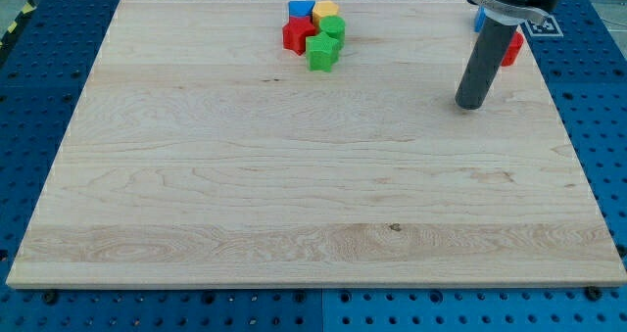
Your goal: Move your arm to the top right of the yellow hexagon
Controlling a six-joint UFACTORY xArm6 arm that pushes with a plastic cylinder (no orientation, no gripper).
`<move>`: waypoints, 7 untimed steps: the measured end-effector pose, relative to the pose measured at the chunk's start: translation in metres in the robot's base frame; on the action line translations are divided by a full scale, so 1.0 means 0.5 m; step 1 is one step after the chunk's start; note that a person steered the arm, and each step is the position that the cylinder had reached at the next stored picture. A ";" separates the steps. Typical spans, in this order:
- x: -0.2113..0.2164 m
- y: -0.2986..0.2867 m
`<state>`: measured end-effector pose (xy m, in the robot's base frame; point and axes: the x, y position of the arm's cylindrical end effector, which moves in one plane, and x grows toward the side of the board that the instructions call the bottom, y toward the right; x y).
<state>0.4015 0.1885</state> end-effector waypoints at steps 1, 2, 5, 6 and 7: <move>-0.002 0.000; -0.007 0.000; -0.090 -0.035; -0.138 -0.063; -0.184 -0.069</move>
<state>0.3094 0.1542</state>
